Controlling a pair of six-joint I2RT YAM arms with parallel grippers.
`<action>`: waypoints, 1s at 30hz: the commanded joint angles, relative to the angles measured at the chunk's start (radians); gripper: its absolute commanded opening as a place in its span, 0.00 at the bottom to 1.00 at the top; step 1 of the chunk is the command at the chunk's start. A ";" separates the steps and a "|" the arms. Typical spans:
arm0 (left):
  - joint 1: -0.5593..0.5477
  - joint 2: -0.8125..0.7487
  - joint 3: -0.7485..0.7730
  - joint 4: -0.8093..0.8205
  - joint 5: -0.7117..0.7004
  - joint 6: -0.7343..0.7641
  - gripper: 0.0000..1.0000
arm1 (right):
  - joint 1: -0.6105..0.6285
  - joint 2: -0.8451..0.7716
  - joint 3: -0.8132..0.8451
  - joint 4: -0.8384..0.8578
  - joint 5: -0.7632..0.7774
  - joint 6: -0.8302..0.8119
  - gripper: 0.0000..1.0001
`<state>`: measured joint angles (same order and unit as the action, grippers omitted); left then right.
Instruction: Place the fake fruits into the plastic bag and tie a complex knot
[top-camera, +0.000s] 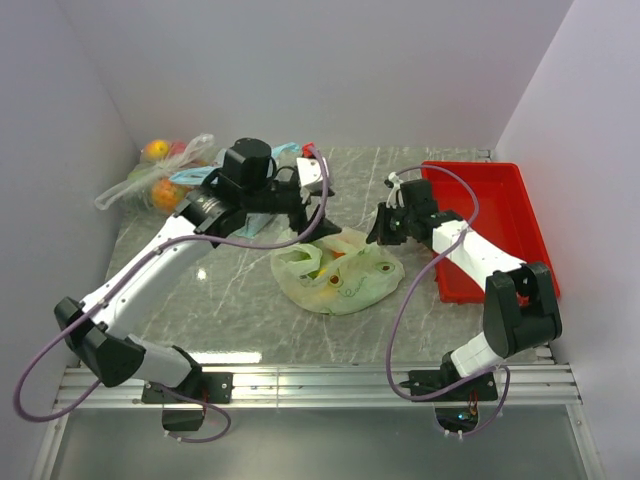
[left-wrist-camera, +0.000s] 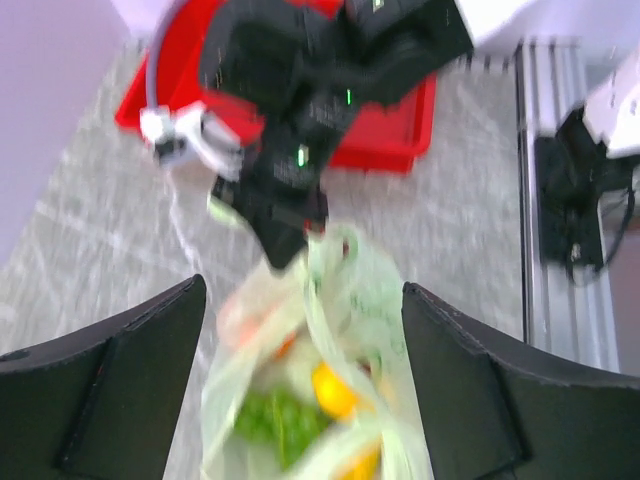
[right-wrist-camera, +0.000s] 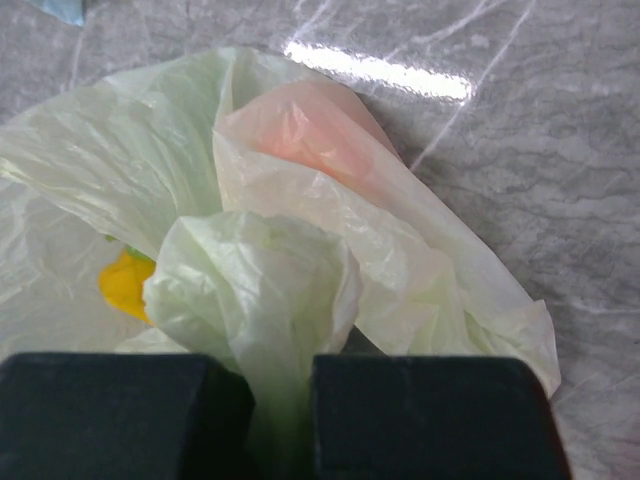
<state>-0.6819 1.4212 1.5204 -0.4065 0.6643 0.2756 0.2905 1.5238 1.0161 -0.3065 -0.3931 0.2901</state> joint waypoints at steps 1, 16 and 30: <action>0.007 -0.037 -0.015 -0.294 -0.055 0.103 0.86 | 0.006 -0.045 -0.008 0.029 0.033 -0.048 0.00; -0.076 0.018 -0.017 -0.459 -0.198 0.254 0.99 | 0.015 -0.073 0.007 0.021 0.011 -0.089 0.07; -0.079 0.012 -0.115 -0.304 -0.404 0.175 0.33 | 0.022 -0.106 -0.011 0.041 -0.010 -0.155 0.12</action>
<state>-0.7681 1.4944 1.3972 -0.7643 0.2455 0.4671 0.3016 1.4670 1.0065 -0.2989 -0.4004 0.1791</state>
